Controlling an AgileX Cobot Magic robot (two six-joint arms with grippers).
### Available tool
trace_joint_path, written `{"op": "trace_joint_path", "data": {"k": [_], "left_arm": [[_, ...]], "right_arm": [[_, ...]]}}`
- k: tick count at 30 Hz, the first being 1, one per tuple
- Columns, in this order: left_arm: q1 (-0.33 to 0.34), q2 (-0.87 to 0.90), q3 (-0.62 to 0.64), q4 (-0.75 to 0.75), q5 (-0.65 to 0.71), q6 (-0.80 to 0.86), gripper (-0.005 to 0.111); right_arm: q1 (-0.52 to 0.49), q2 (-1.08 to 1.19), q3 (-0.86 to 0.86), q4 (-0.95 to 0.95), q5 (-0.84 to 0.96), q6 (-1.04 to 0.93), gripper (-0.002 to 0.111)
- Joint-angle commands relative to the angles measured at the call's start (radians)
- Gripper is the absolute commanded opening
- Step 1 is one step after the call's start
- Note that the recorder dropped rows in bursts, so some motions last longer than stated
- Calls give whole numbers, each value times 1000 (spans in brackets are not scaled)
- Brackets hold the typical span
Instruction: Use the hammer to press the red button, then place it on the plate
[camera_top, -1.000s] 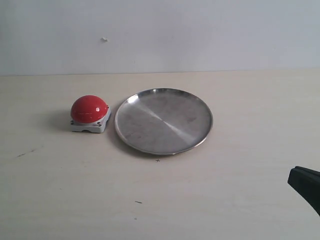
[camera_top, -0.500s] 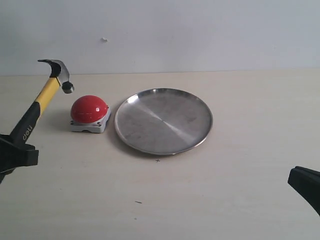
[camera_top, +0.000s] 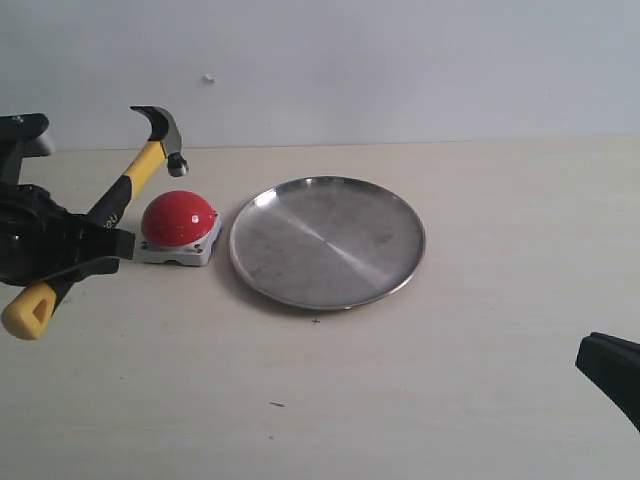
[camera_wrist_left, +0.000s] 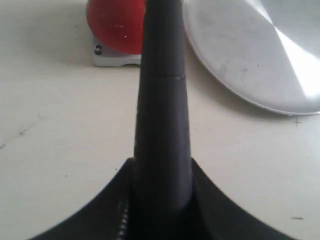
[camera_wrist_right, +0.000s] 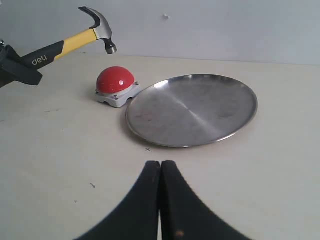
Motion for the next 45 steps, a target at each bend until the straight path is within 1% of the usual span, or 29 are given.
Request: {"op": "trace_joint_path", "data": {"k": [1, 11, 17, 19, 29, 40, 45], "left_arm": [[-5, 17, -66, 1, -2, 14, 0], [2, 15, -66, 19, -41, -25, 0], [2, 6, 2, 19, -165, -52, 0], [2, 6, 4, 40, -161, -47, 0], [2, -6, 2, 42, -151, -47, 0], [4, -166, -96, 44, -112, -33, 0], [4, -167, -84, 42, -102, -33, 0]], "right_arm": [[2, -8, 3, 1, 9, -1, 0], [2, -8, 3, 1, 9, -1, 0], [2, -8, 3, 1, 9, -1, 0], [2, -8, 3, 1, 9, -1, 0], [2, -8, 3, 1, 9, -1, 0], [2, -8, 3, 1, 9, -1, 0], [2, -8, 3, 1, 18, -1, 0]]}}
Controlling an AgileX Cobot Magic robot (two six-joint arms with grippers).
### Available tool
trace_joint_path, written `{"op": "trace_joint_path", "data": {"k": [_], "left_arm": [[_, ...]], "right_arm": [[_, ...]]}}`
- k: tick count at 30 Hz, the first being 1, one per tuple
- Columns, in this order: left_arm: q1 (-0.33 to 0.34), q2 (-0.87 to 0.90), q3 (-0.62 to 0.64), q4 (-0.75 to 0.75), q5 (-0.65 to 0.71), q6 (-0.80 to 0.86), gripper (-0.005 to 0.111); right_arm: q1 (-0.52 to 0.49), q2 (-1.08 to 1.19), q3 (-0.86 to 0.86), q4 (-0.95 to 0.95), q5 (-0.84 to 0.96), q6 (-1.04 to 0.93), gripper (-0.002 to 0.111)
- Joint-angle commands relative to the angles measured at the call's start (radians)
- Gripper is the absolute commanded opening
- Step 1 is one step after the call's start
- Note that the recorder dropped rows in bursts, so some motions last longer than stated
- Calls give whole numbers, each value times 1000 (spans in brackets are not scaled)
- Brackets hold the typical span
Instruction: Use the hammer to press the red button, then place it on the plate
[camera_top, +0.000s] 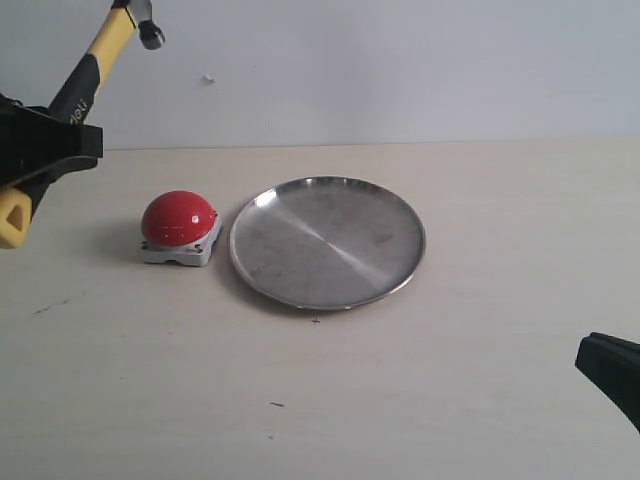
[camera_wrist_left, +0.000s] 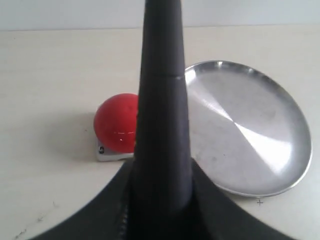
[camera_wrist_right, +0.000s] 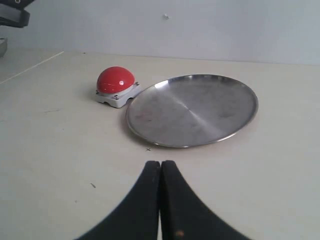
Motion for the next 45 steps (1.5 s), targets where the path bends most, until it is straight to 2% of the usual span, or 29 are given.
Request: {"op": "trace_joint_path", "data": {"k": [1, 8, 12, 19, 24, 29, 33, 38, 41, 45], "left_arm": [[3, 4, 8, -2, -54, 6, 0], [-1, 188, 184, -10, -148, 10, 0], [-1, 251, 206, 10, -166, 18, 0], [6, 66, 150, 10, -136, 9, 0], [3, -73, 128, -106, -133, 10, 0], [-85, -68, 128, -192, -170, 42, 0], [-187, -16, 128, -226, -298, 28, 0], [-300, 48, 128, -196, -485, -66, 0], [-357, 75, 128, -87, -603, -167, 0], [-387, 106, 128, 272, -711, -485, 0]], "right_arm": [[2, -8, 3, 1, 18, -1, 0], [2, -8, 3, 1, 15, -1, 0], [2, -8, 3, 1, 15, -1, 0], [2, -8, 3, 1, 15, -1, 0], [2, -8, 3, 1, 15, -1, 0], [2, -8, 3, 1, 15, -1, 0], [2, -8, 3, 1, 15, -1, 0], [2, -8, 3, 1, 15, -1, 0], [2, -8, 3, 1, 15, -1, 0], [2, -8, 3, 1, 15, -1, 0]]}}
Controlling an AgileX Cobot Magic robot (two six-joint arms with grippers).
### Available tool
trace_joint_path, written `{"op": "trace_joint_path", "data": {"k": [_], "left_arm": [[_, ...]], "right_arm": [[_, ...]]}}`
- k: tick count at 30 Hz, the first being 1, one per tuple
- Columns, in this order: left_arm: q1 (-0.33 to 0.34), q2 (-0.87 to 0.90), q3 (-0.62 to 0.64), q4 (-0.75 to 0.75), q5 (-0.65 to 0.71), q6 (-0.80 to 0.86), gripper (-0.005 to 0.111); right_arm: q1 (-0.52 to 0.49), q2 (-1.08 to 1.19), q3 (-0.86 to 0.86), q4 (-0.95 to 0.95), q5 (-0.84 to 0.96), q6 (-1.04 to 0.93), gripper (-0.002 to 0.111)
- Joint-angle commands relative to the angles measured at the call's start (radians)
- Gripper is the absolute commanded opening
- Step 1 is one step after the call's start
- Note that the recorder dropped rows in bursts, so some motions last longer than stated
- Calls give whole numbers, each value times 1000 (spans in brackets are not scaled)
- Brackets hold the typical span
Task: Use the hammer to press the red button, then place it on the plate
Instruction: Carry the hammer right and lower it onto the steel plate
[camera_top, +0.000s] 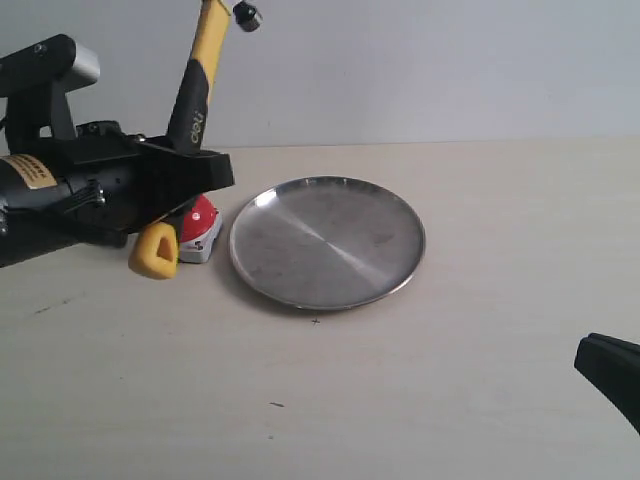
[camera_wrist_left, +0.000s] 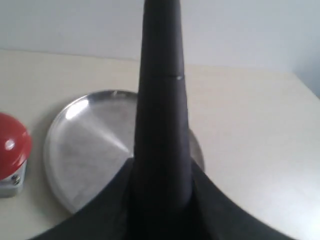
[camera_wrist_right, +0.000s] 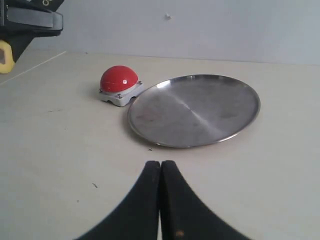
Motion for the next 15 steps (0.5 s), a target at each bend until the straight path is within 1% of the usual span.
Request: {"op": "trace_joint_path", "data": {"k": [1, 3, 6, 9, 13, 15], "left_arm": [[-28, 22, -11, 391, -219, -354, 0], [-9, 51, -11, 494, -271, -555, 0], [14, 122, -11, 609, -365, -723, 0], [23, 205, -11, 602, -445, -812, 0], [24, 320, -48, 610, -468, -891, 0], [24, 378, -68, 636, -516, -938, 0]], "right_arm": [[2, -8, 3, 1, 8, -1, 0], [2, -8, 3, 1, 8, -1, 0], [2, -8, 3, 1, 7, -1, 0], [2, -8, 3, 1, 7, -1, 0], [2, -8, 3, 1, 5, -1, 0], [2, -8, 3, 1, 5, -1, 0]]}}
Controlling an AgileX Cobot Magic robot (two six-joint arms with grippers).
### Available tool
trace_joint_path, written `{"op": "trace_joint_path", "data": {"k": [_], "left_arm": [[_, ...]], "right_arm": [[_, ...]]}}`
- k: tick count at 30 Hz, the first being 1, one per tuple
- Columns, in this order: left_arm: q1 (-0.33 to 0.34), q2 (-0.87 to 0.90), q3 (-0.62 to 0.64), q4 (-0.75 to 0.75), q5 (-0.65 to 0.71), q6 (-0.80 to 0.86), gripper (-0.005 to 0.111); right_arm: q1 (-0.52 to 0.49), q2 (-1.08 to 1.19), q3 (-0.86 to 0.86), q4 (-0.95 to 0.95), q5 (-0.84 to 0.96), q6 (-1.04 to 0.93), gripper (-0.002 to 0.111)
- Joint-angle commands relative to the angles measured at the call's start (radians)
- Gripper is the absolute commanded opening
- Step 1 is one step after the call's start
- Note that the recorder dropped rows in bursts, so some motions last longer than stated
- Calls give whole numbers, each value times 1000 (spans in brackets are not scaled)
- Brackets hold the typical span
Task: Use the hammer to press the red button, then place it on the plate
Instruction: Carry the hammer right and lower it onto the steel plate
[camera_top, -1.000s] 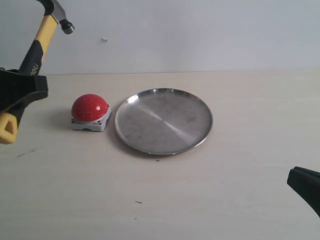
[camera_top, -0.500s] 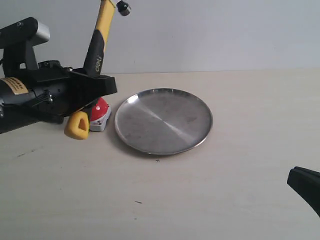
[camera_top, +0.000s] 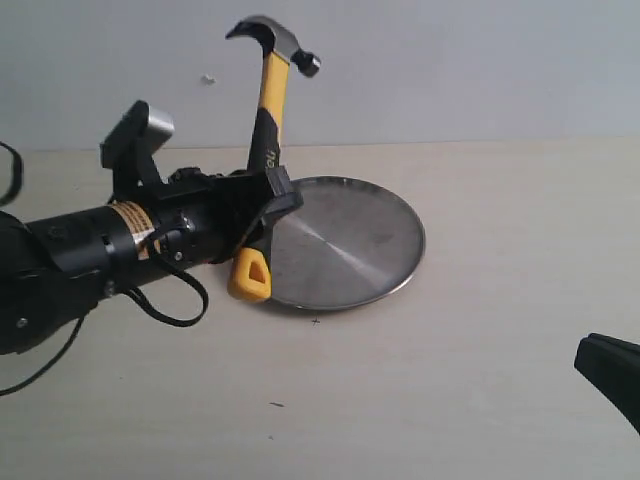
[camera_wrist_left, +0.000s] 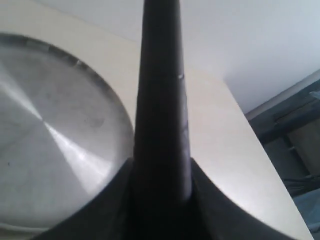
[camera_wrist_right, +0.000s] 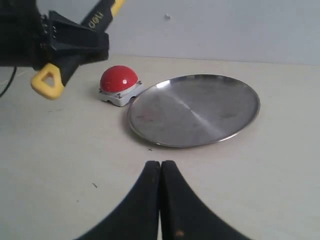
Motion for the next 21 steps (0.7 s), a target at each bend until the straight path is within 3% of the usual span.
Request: {"op": "trace_joint_path", "data": {"k": [1, 10, 12, 14, 21], "left_arm": [[2, 108, -59, 62, -198, -95, 0], [36, 312, -253, 238, -199, -304, 0], [38, 331, -289, 237, -110, -300, 0], [38, 339, -350, 237, 99, -278, 0], [38, 358, -444, 206, 182, -274, 0]], "right_arm": [[2, -8, 3, 1, 5, -1, 0], [2, -8, 3, 1, 5, -1, 0], [2, -8, 3, 1, 5, -1, 0], [2, -8, 3, 1, 5, -1, 0], [2, -8, 3, 1, 5, -1, 0]]}}
